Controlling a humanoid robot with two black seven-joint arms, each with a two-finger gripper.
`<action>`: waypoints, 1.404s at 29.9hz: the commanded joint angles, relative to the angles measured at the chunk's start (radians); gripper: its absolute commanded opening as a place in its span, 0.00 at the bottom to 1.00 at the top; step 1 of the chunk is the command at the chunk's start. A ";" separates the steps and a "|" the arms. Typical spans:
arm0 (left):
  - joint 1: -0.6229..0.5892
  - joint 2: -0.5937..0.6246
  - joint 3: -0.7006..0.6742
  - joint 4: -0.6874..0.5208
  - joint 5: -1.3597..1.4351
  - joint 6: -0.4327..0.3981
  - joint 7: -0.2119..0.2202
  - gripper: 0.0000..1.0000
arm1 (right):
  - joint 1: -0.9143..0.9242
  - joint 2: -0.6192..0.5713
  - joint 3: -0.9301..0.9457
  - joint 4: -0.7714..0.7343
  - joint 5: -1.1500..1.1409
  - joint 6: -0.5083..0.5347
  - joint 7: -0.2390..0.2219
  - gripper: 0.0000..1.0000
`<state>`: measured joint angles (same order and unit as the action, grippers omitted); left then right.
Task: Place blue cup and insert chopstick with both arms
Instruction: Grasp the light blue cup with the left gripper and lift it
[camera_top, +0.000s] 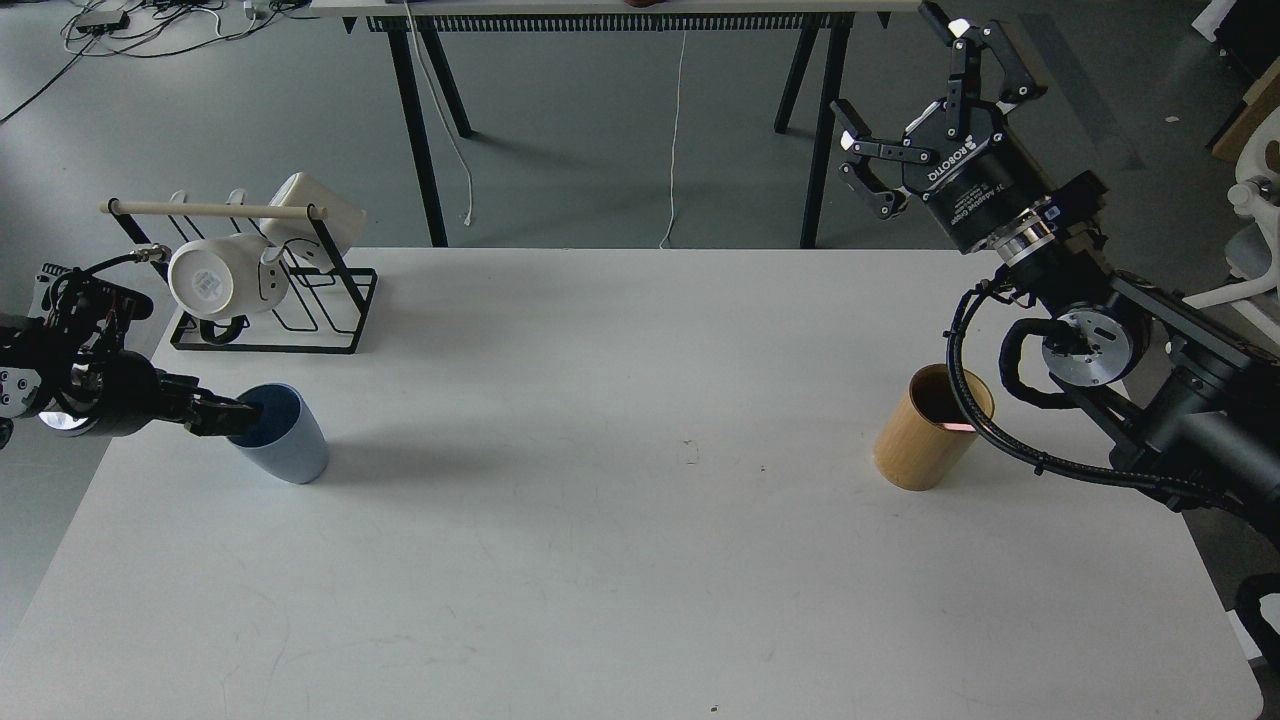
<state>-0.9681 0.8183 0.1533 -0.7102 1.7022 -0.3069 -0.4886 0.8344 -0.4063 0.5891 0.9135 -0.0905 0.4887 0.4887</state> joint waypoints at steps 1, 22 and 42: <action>0.000 -0.005 0.000 0.000 -0.001 0.000 0.000 0.68 | -0.003 0.000 0.000 -0.001 0.000 0.000 0.000 0.99; -0.001 0.004 -0.006 -0.018 -0.003 -0.008 0.000 0.26 | -0.023 -0.003 0.000 -0.004 0.000 0.000 0.000 0.99; -0.011 0.107 -0.135 -0.271 -0.019 -0.014 0.000 0.02 | -0.031 0.000 0.000 -0.025 0.000 0.000 0.000 0.99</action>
<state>-0.9766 0.9123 0.0505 -0.9410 1.6836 -0.3179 -0.4887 0.8025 -0.4082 0.5891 0.8882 -0.0905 0.4887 0.4887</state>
